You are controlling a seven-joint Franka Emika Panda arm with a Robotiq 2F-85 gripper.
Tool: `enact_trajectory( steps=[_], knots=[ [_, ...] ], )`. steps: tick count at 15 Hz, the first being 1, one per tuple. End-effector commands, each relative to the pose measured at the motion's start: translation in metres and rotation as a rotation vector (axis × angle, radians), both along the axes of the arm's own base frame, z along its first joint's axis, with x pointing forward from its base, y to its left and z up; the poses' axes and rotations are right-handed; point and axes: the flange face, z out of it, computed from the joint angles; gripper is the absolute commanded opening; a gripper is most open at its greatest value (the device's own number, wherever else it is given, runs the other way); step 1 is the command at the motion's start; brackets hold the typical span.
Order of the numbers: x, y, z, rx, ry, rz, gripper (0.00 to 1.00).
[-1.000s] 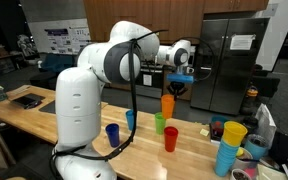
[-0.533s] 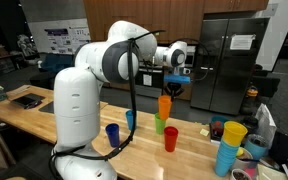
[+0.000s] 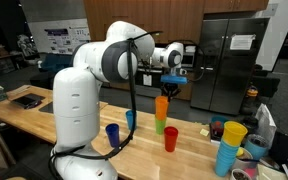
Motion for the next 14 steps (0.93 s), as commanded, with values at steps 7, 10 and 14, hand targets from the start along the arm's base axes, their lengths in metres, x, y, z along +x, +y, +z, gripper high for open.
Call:
enact_trajectory(
  steps=[7, 10, 14],
  knots=[
    [0.003, 0.017, 0.005, 0.011, 0.003, 0.029, 0.01],
    [0.007, 0.015, 0.006, 0.013, 0.004, 0.025, 0.01],
    [0.012, 0.019, 0.007, 0.008, 0.001, 0.029, 0.01]
  ],
)
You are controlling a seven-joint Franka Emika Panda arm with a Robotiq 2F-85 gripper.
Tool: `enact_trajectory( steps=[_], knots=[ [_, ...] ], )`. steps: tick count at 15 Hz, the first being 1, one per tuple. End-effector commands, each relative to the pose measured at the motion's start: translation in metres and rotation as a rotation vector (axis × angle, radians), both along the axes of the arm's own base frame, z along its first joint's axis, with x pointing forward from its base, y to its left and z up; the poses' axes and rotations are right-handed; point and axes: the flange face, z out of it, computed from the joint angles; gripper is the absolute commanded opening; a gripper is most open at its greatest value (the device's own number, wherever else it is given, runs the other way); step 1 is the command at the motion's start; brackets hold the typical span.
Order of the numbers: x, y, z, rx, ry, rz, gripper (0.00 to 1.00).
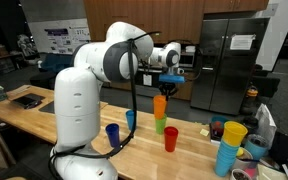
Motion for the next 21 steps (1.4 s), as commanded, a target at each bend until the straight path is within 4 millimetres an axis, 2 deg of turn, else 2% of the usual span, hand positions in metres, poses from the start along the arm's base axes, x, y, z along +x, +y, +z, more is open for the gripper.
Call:
enact_trajectory(
  steps=[1, 6, 15, 16, 17, 20, 21],
  knots=[
    [0.008, 0.004, 0.008, 0.004, -0.004, 0.003, 0.01],
    [0.018, 0.007, 0.013, 0.012, -0.011, 0.001, 0.01],
    [0.028, -0.004, 0.002, 0.010, 0.007, -0.012, 0.01],
    [0.029, -0.004, 0.002, 0.004, 0.003, -0.013, 0.05],
    [0.028, -0.004, 0.001, 0.001, 0.009, -0.011, 0.29],
    [0.029, -0.005, -0.003, -0.005, 0.016, -0.015, 0.35],
    [0.027, -0.001, -0.007, 0.001, 0.009, -0.003, 0.17]
  ],
)
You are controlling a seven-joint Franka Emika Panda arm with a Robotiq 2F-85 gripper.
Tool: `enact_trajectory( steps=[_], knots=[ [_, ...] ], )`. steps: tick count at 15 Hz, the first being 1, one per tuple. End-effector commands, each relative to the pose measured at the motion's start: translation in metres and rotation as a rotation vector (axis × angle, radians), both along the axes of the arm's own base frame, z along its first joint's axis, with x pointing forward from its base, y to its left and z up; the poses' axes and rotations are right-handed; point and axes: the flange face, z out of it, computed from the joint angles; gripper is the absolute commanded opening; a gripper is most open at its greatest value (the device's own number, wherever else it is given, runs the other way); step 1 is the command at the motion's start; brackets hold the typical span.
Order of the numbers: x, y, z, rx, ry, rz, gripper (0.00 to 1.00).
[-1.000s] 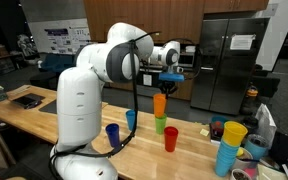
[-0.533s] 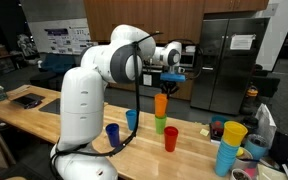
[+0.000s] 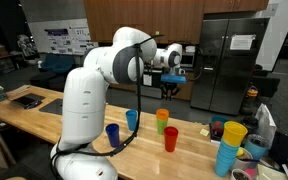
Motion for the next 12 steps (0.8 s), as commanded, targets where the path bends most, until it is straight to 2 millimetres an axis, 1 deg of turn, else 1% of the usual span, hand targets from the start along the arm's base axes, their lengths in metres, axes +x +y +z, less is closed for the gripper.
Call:
enact_trajectory(
  steps=[1, 2, 3, 11, 12],
  knots=[
    [0.0002, -0.0003, 0.0005, 0.000, 0.002, -0.001, 0.22],
    [0.0001, -0.0005, 0.0005, 0.000, 0.002, -0.001, 0.30],
    [0.0001, -0.0005, 0.0005, 0.000, 0.002, -0.001, 0.34],
    [0.0001, -0.0006, 0.0008, 0.000, 0.002, -0.002, 0.35],
    [0.0001, -0.0006, 0.0008, 0.000, 0.003, -0.002, 0.60]
  ],
)
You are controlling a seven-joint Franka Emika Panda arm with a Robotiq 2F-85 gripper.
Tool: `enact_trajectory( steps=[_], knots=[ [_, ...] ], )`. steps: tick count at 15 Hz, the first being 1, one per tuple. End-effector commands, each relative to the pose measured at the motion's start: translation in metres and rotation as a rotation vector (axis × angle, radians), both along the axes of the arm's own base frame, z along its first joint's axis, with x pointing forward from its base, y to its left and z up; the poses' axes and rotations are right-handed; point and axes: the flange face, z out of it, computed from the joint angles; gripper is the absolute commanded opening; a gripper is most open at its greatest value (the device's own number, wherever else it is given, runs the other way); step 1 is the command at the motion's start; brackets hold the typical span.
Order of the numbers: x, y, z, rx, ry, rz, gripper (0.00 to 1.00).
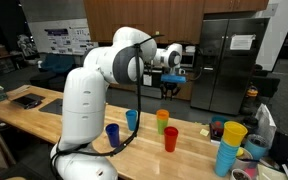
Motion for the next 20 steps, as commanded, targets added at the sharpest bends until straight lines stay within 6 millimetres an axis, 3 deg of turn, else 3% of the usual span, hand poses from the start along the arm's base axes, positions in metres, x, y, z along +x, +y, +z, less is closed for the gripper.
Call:
enact_trajectory(
  steps=[1, 4, 7, 13, 20],
  knots=[
    [0.001, -0.003, -0.001, 0.004, 0.006, -0.006, 0.61],
    [0.006, -0.014, -0.007, 0.010, 0.017, -0.018, 0.78],
    [0.006, -0.040, -0.015, 0.007, 0.031, -0.036, 0.98],
    [-0.017, -0.086, -0.016, -0.005, 0.030, -0.045, 1.00],
    [-0.061, -0.091, -0.041, 0.024, 0.062, -0.077, 1.00]
  ],
)
